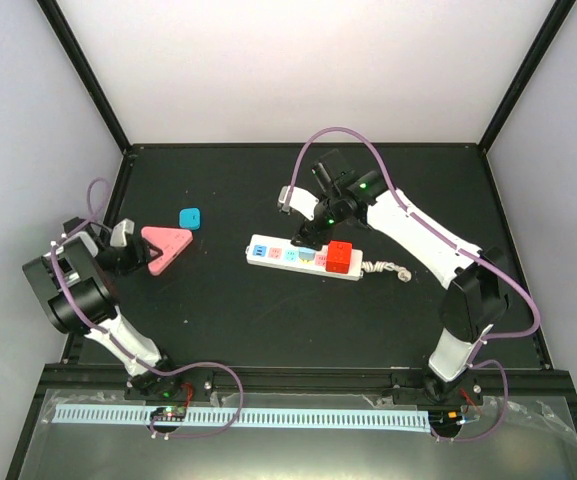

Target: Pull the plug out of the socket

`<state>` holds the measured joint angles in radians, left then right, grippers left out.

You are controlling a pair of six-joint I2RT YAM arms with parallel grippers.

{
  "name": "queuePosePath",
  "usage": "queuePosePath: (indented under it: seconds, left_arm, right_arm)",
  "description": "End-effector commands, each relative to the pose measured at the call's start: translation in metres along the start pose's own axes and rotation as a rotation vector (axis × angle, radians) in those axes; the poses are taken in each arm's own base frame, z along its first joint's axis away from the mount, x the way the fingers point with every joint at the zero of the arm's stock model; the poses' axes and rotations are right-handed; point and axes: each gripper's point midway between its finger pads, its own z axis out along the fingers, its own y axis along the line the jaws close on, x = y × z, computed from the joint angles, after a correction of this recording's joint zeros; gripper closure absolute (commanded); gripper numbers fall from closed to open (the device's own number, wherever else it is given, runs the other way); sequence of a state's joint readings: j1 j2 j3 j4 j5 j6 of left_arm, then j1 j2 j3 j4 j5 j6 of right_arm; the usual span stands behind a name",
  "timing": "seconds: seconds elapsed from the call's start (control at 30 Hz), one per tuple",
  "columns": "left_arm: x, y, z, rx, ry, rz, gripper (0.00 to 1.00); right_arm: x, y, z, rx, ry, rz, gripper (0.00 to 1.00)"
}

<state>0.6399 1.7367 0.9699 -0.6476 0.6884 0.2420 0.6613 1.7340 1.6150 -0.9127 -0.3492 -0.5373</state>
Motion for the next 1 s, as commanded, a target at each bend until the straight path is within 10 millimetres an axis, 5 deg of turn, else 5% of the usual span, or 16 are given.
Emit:
queuePosePath:
  seconds: [0.0, 0.43, 0.57, 0.73, 0.97]
  left_arm:
    - [-0.033, -0.005, 0.007, -0.031, -0.051, 0.048, 0.35]
    - [-0.073, -0.031, 0.038, -0.042, -0.067, 0.096, 0.35]
    - [-0.079, -0.036, 0.041, -0.079, -0.067, 0.150, 0.28]
    - [-0.086, -0.032, 0.022, -0.179, -0.111, 0.215, 0.02]
    - [-0.109, -0.066, -0.034, -0.246, -0.248, 0.427, 0.01]
  right_arm:
    - [-0.002, -0.001, -0.007, 0.024, -0.016, -0.018, 0.26]
    - [-0.001, 0.000, -0.009, 0.024, -0.024, -0.015, 0.25]
    - [-0.002, -0.001, -0.012, 0.020, -0.034, -0.007, 0.24]
    - [-0.003, -0.003, -0.019, 0.018, -0.052, 0.008, 0.23]
    - [-0.006, -0.002, -0.031, 0.014, -0.084, 0.025, 0.22]
